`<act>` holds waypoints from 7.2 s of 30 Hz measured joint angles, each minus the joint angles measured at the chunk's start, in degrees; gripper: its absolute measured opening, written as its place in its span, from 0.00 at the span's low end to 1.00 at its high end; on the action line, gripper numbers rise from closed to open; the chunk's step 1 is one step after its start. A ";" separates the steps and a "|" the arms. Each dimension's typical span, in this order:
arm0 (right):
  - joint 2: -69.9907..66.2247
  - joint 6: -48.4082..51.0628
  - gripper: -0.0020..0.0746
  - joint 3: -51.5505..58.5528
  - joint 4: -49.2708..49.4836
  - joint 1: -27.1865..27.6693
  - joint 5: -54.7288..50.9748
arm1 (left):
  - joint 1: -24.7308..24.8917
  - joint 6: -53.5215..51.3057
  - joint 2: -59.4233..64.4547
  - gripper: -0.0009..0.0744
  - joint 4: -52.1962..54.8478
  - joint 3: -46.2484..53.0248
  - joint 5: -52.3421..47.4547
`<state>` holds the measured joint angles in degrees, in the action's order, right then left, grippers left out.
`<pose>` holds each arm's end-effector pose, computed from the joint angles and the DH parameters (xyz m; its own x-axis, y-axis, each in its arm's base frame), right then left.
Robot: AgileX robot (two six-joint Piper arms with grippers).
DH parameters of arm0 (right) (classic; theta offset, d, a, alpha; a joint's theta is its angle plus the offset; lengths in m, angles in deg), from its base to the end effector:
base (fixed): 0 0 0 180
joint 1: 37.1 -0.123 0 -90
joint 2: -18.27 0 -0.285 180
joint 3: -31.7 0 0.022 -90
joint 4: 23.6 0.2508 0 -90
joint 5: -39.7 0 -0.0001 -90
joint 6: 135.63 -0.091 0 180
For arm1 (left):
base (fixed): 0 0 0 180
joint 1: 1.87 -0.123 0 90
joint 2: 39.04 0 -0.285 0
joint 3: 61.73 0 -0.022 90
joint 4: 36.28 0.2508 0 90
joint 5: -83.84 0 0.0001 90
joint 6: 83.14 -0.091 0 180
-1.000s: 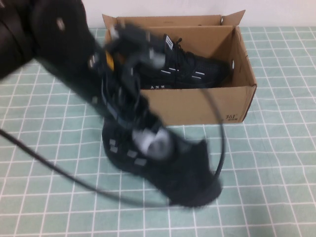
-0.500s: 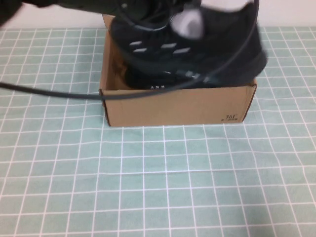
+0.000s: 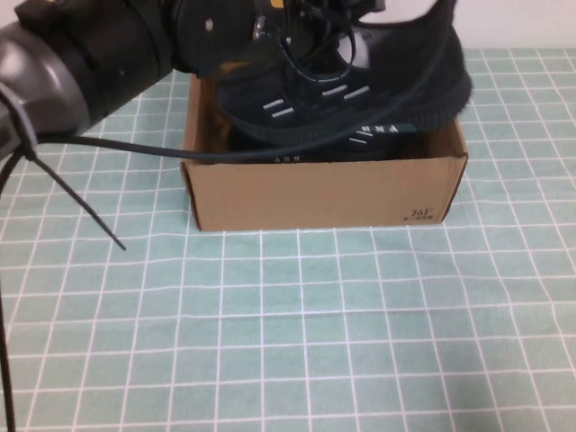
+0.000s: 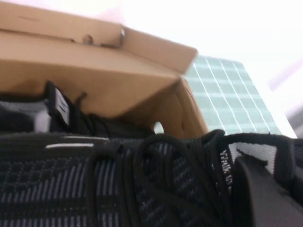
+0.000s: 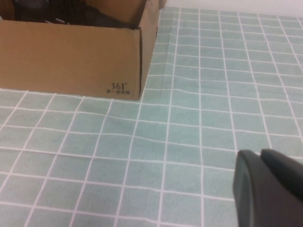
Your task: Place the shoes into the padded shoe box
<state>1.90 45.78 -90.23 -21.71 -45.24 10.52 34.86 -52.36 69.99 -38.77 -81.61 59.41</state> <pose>0.0500 0.0086 0.2703 -0.2335 -0.0292 -0.9719 -0.1561 0.9877 0.0079 0.3410 -0.2565 0.3817 -0.6018 -0.2313 -0.7644 0.3376 0.7938 -0.5059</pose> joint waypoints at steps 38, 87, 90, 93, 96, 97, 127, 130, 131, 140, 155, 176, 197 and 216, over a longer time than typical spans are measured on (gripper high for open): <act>0.00 0.10 0.02 0.00 -0.24 0.00 0.00 | -1.76 8.32 10.68 0.01 1.34 0.00 -1.38; 0.00 0.25 0.02 4.62 2.72 0.00 7.15 | -2.47 -29.27 -43.17 0.02 3.77 28.48 -15.61; 0.00 0.25 0.02 4.62 2.72 0.00 7.15 | -2.47 -29.97 -51.86 0.02 -1.81 39.45 -13.40; 0.00 0.25 0.02 4.62 2.72 0.00 7.15 | -2.47 -30.22 -58.95 0.02 -4.52 48.63 -9.87; 0.00 0.25 0.02 4.62 2.72 0.00 7.15 | -2.47 -30.22 -64.19 0.02 -5.34 54.19 -8.04; 0.00 0.25 0.02 4.62 2.72 0.00 7.15 | -2.47 -30.22 -65.65 0.02 -5.69 55.13 -8.04; 0.00 0.25 0.02 4.62 2.62 0.00 7.15 | -2.47 -30.22 -69.57 0.01 -7.59 56.35 -9.51; 0.00 0.25 0.02 4.62 2.62 0.00 7.15 | -2.47 -30.22 -70.01 0.01 -4.93 56.90 -9.39; 0.00 0.25 0.02 4.62 2.62 0.00 7.15 | -2.47 -30.22 -70.57 0.01 -3.73 57.41 -9.38; 0.00 0.25 0.02 4.62 2.62 0.00 7.15 | -6.64 -30.22 -83.23 0.01 2.49 69.79 2.28; 0.00 0.25 0.02 4.62 2.62 0.00 7.15 | -28.95 -30.22 -101.67 0.01 2.49 89.61 4.02; 0.00 0.25 0.02 4.62 2.62 0.00 7.15 | -30.93 -30.22 -101.91 0.01 2.49 98.44 3.55; 0.00 0.25 0.02 4.62 2.62 0.00 7.15 | -30.93 -30.22 -101.91 0.01 2.49 98.44 3.55; 10.17 0.40 0.02 4.62 -8.88 7.39 6.65 | -30.93 -30.22 -101.91 0.01 2.49 98.44 3.55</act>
<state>12.06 46.18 -85.61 -30.59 -37.85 17.17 3.93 -82.58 -31.92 -36.28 16.82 62.96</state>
